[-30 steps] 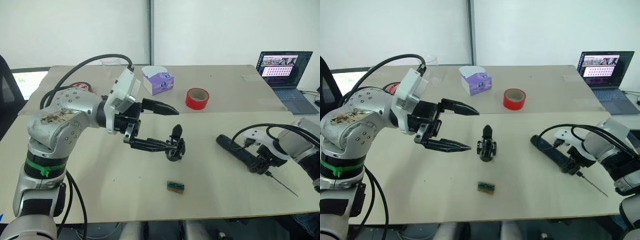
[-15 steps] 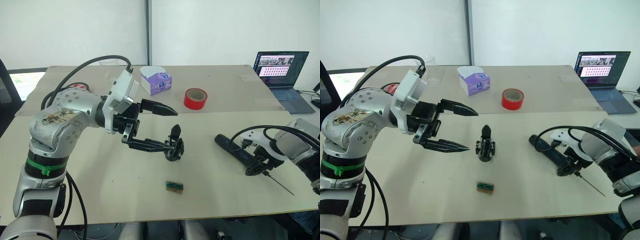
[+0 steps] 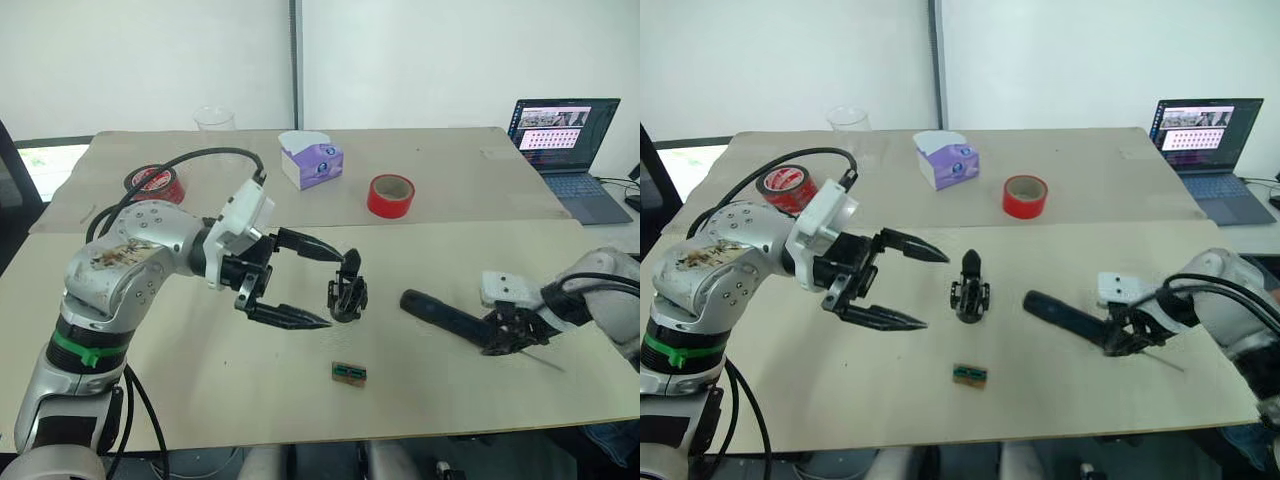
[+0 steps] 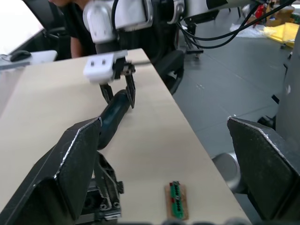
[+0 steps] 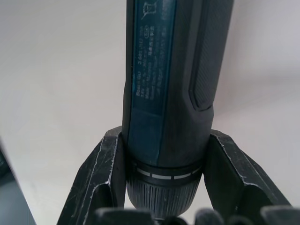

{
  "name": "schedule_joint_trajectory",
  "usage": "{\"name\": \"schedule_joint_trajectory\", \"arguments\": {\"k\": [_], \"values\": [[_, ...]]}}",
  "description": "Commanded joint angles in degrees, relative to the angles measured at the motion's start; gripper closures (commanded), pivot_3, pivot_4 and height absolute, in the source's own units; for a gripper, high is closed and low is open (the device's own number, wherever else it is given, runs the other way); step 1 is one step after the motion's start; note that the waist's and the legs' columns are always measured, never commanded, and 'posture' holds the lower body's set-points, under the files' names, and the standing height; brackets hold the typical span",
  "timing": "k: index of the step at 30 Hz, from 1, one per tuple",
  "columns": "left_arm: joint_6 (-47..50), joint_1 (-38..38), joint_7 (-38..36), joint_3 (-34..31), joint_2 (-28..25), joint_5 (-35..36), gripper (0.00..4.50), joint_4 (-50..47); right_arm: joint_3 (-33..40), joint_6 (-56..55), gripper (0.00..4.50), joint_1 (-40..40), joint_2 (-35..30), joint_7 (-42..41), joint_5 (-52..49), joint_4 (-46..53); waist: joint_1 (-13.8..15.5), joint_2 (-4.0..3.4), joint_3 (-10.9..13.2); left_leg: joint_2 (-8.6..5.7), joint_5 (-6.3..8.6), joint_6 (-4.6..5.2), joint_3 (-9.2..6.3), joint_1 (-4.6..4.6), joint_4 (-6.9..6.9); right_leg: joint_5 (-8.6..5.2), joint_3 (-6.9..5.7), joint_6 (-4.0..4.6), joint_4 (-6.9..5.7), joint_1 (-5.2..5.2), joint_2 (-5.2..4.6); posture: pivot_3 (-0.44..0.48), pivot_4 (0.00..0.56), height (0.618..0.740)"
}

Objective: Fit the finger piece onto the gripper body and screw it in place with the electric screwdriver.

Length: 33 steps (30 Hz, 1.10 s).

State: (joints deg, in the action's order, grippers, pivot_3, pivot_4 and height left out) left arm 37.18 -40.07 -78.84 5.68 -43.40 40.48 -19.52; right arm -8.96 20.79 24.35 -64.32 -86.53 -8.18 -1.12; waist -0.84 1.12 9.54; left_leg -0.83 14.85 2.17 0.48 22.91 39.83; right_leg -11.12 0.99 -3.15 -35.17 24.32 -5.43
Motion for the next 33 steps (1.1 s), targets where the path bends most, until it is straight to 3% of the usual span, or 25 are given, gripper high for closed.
{"name": "schedule_joint_trajectory", "arguments": {"k": [1,4,6,9,12,14,19,23,33], "values": [[-4.64,3.23,-3.23,0.62,-2.78,-2.85,0.00,-1.66,17.28,3.92,2.61,-4.04,3.67,4.61,-14.29,12.35,-0.01,-0.01,-0.01,0.07,0.00,0.00,0.00,-0.04,0.00,0.00,0.00,0.01,-0.01,-0.02,0.02,0.000,0.150,0.740],[-8.20,7.72,-6.44,2.94,-4.84,-5.74,0.00,-1.33,26.27,10.73,2.61,-11.01,11.91,13.86,-25.15,25.23,0.34,0.01,-0.01,0.22,0.00,0.00,-0.05,-0.05,-0.03,0.01,-0.06,0.06,0.03,-0.07,0.15,0.000,0.150,0.740],[-11.50,10.95,-7.84,4.48,-5.42,-8.08,0.00,-1.10,28.49,11.58,2.61,-15.02,17.35,19.59,-29.85,32.76,0.81,0.00,-0.01,0.31,0.00,0.00,-0.06,-0.02,-0.02,0.01,-0.11,0.10,0.04,-0.08,0.19,0.000,0.150,0.740],[-20.29,18.17,-7.09,8.40,-4.12,-14.99,0.00,-1.03,27.87,11.14,2.61,-21.75,25.99,28.83,-35.00,43.59,1.30,-0.03,-0.02,0.30,0.01,0.00,-0.03,-0.03,-0.03,0.01,-0.09,0.11,0.08,-0.10,0.16,0.000,0.150,0.740],[-20.26,20.74,-4.20,9.52,-1.23,-15.95,0.00,1.23,25.11,9.02,2.61,-25.53,30.08,32.85,-34.33,47.94,1.67,0.03,-0.01,0.26,0.00,0.00,0.04,0.03,0.08,0.02,-0.04,0.08,0.11,-0.09,0.07,0.000,0.150,0.740],[-27.46,21.58,-2.64,11.23,2.13,-20.45,0.00,6.96,22.83,6.57,2.61,-28.30,33.28,35.00,-32.85,49.01,1.84,0.11,-0.10,0.28,0.00,0.00,0.01,0.02,0.23,0.01,-0.07,0.07,0.14,-0.18,0.10,0.000,0.150,0.740],[-40.70,20.83,-3.13,13.89,7.95,-26.20,0.00,19.21,16.94,1.62,2.61,-31.53,35.43,36.14,-28.89,50.90,1.53,0.10,-0.11,0.28,0.00,0.00,0.08,-0.05,0.14,0.00,-0.03,0.09,0.12,-0.14,0.15,0.000,0.150,0.740],[-43.71,20.09,-3.85,14.74,10.45,-27.14,0.00,23.80,14.66,-2.20,2.61,-32.33,35.17,35.97,-25.90,49.45,1.43,0.10,-0.12,0.30,0.00,0.00,0.07,-0.02,0.10,0.01,-0.05,0.13,0.07,-0.06,0.22,0.000,0.150,0.740],[-38.58,19.47,-3.55,13.87,11.18,-24.59,0.00,21.72,13.71,-3.54,2.61,-31.41,33.85,36.41,-26.80,48.56,1.48,0.10,-0.12,0.32,0.00,0.00,0.05,-0.04,0.11,0.00,-0.06,0.13,0.08,-0.11,0.21,0.000,0.150,0.740]]}}
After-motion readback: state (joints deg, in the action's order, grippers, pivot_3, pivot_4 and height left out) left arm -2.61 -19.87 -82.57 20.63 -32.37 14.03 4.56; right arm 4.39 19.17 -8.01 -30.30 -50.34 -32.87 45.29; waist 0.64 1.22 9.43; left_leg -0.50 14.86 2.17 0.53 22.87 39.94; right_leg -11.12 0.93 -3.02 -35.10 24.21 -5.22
